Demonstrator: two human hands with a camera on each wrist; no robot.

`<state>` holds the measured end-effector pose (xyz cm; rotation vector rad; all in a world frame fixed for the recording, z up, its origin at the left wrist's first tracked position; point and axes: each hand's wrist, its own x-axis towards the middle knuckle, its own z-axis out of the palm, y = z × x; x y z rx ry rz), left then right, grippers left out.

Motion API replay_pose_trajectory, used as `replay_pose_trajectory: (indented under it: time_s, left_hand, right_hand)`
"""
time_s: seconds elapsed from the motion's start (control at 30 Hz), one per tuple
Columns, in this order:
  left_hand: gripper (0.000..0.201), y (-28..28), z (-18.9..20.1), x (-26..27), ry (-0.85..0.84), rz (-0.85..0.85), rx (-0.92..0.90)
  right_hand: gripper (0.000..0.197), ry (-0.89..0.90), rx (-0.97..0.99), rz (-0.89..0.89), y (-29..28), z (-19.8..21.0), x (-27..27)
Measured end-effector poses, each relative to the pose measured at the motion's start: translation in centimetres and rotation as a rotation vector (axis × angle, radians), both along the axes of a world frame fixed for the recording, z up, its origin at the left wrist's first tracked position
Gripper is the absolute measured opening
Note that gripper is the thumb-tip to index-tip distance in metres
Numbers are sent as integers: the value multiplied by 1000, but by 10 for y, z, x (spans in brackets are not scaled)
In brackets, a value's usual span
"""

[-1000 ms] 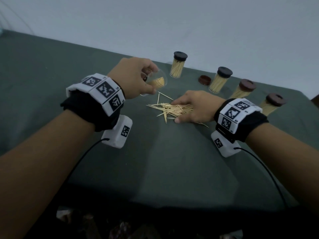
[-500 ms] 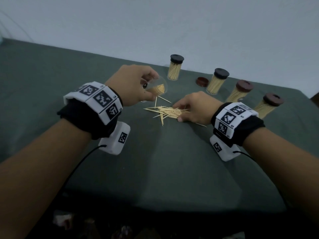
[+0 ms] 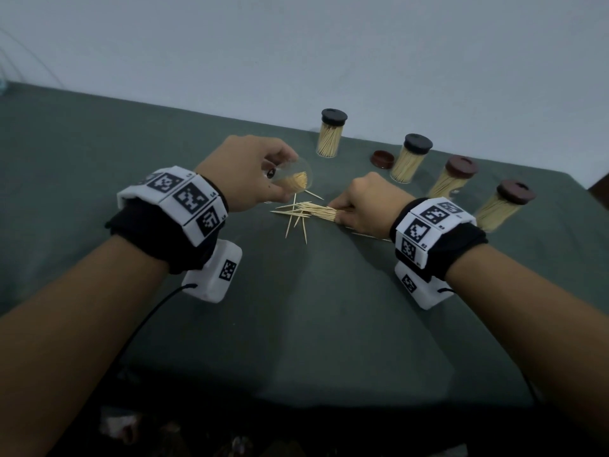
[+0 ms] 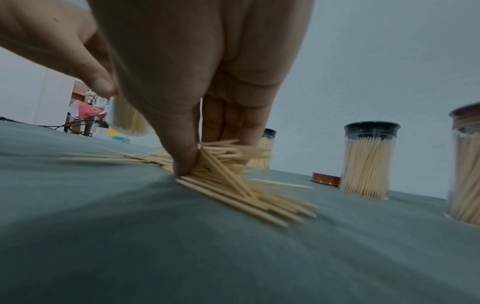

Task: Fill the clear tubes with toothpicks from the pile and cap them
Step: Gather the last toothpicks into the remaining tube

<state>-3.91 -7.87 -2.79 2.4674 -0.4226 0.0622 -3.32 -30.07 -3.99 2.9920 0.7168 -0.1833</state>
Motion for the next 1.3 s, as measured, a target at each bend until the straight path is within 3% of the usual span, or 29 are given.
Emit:
replay_pose_trajectory:
  time_s: [0.33, 0.63, 1.3]
  left_hand:
    - [57, 5, -3, 4, -21, 7, 93]
    - [58, 10, -9, 10, -24, 56, 228]
    - [54, -6, -10, 3, -64, -34, 284]
  right_hand:
    - [17, 32, 225, -135, -22, 0, 5]
    - [20, 30, 321, -142, -23, 18, 4]
    - [17, 3, 294, -45, 4, 34, -9]
